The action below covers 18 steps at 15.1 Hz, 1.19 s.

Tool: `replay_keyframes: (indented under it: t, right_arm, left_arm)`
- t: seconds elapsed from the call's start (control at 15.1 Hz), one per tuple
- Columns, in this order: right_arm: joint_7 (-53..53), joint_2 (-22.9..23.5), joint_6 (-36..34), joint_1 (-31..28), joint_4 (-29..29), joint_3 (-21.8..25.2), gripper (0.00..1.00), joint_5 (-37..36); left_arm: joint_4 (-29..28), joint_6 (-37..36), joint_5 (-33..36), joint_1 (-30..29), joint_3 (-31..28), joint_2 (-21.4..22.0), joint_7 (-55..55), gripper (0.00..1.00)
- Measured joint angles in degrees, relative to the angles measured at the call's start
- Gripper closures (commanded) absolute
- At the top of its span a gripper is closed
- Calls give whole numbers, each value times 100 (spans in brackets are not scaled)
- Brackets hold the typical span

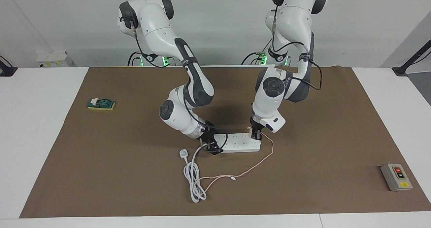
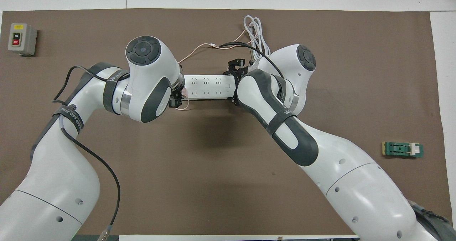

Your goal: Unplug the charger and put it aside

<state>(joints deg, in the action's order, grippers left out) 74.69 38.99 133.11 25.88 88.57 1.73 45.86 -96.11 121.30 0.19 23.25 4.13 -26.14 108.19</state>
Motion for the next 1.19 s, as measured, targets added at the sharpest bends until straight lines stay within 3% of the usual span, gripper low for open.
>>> replay_keyframes:
  t: [0.66,1.19]
  right_arm:
    - [-3,0,0,-2,1,0,100,4]
    - [-8,0,1,-3,0,-1,100,4]
  left_arm:
    - [48,-101,42,18,-1,44,-22,100]
    - [53,-738,45,22,-6,627,-98,100]
